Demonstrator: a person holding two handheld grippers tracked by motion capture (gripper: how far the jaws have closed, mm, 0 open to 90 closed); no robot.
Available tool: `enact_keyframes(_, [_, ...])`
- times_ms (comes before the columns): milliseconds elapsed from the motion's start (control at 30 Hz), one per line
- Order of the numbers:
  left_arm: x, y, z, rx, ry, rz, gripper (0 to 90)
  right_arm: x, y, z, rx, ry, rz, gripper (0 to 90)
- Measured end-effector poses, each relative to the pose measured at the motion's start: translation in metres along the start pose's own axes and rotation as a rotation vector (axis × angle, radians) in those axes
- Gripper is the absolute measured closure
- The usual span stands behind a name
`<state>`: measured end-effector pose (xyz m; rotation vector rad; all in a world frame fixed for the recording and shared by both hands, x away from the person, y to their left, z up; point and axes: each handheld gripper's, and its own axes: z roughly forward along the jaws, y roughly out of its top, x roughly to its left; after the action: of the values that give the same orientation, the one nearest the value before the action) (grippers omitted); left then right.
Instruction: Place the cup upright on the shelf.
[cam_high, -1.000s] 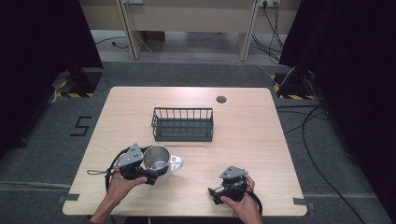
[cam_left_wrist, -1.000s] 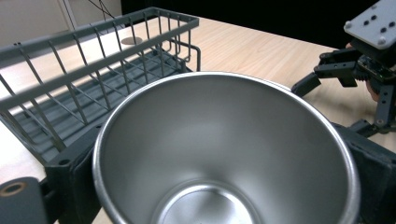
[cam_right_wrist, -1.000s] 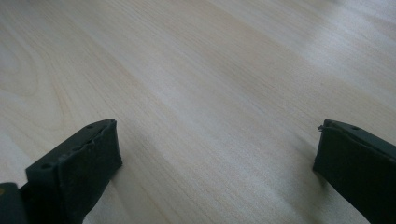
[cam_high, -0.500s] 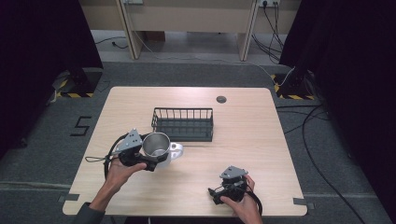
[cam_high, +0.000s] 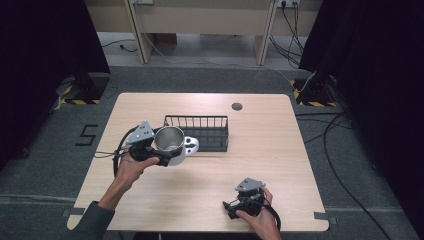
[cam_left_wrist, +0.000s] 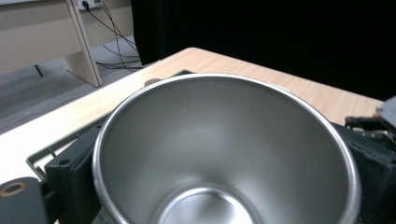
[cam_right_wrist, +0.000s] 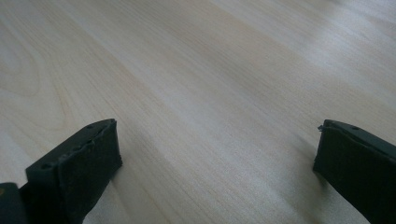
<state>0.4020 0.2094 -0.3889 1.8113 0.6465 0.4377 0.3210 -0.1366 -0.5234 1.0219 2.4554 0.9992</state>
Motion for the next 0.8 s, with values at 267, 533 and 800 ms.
enact_keyframes(267, [0.007,0.019,0.004,-0.012,0.009,0.009,5.9,0.000,0.000,0.000,0.001,0.001,0.004,0.5])
enact_keyframes(533, [0.017,0.027,0.013,0.000,0.015,0.004,5.9,0.000,0.000,0.000,0.002,0.000,0.001,0.5])
enact_keyframes(800, [0.031,0.034,0.027,0.004,0.014,0.006,6.0,0.000,0.000,0.000,0.001,0.002,0.001,0.5])
